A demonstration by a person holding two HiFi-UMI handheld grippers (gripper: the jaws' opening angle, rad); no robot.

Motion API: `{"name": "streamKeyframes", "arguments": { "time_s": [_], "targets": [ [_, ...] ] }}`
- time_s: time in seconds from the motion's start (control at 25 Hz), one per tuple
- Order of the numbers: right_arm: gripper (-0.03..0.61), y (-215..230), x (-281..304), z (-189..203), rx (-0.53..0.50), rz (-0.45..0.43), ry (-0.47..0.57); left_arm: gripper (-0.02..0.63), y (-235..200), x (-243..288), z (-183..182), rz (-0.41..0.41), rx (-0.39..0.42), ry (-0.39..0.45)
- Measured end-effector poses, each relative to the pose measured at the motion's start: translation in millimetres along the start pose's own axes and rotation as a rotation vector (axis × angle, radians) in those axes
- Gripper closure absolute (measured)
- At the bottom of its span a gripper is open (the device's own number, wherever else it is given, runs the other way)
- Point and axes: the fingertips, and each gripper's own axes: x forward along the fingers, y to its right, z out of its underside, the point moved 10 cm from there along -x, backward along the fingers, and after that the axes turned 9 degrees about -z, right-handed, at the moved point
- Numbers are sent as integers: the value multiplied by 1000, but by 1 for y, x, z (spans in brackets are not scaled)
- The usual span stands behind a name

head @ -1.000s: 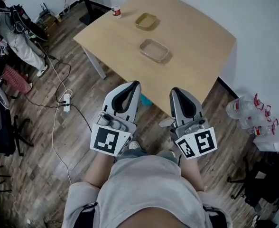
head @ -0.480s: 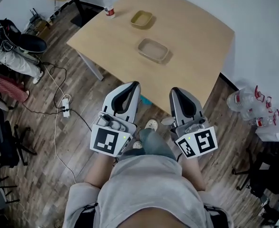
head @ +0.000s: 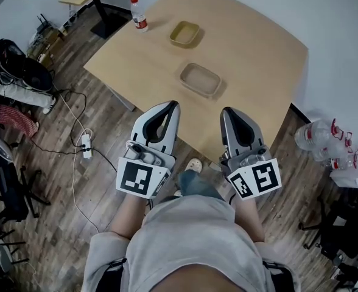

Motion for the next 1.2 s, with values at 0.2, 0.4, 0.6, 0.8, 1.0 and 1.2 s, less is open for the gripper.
{"name": "streamKeyframes", "arguments": {
  "time_s": [0.2, 0.4, 0.6, 0.8, 1.0, 1.2],
  "targets": [
    [568, 28, 23, -3, -1, 13, 4, 598, -11, 37, 4, 11, -6, -3],
    [568, 53, 37, -4, -1, 29, 10, 598, -17, 67, 6, 20, -3, -1],
    [568, 75, 39, -2, 3, 45, 5, 598, -10, 90, 9, 31, 1, 5],
    [568, 85, 41, 0, 1, 59, 5, 598, -8, 101, 16, 38, 7, -11],
    [568, 90, 41, 4, 5, 83, -9, 598, -8, 110, 20, 59, 3, -20],
    [568, 93, 47, 10, 17, 118, -18, 598, -13, 124, 26, 97, -2, -34]
  ]
}}
